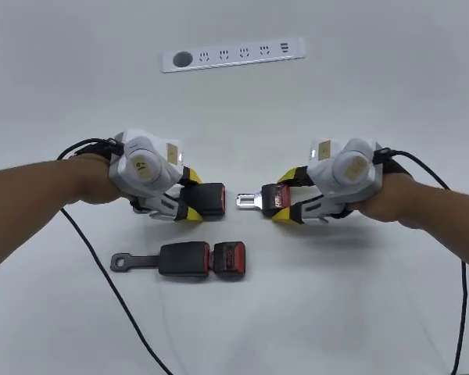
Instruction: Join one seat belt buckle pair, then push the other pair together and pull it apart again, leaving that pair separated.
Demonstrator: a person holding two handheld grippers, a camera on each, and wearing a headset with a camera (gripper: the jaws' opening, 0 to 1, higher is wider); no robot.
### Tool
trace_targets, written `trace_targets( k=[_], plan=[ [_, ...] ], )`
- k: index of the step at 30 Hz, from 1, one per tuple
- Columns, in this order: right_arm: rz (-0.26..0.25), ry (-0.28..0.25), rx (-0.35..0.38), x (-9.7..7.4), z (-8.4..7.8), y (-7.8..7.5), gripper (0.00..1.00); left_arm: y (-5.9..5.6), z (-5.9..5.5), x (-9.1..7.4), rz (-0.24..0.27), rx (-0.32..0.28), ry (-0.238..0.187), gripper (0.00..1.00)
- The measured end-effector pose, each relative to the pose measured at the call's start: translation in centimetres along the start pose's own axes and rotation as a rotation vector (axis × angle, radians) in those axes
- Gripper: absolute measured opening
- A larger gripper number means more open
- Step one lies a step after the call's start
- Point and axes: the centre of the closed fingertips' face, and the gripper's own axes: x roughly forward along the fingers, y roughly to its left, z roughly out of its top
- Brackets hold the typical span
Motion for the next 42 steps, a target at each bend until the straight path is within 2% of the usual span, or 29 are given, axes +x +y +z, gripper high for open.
trace_targets(
  k=[9,19,27,42],
  plan=[
    [-0.019,0.011,0.026,-2.4,-1.9,0.2,0.37,-0.1,0.1,0.0,0.004,-0.005,-0.003,0.35],
    [-0.027,0.02,0.02,-4.4,-3.4,0.3,0.37,-0.1,0.0,0.0,0.003,-0.005,-0.002,0.35],
    [-0.029,0.03,0.031,-5.4,-4.4,0.3,0.37,0.0,0.0,0.0,0.003,-0.005,0.001,0.35],
    [-0.026,0.077,0.032,-6.6,-6.2,-1.0,0.37,-0.1,0.0,0.0,0.005,0.002,0.007,0.34]
  ],
)
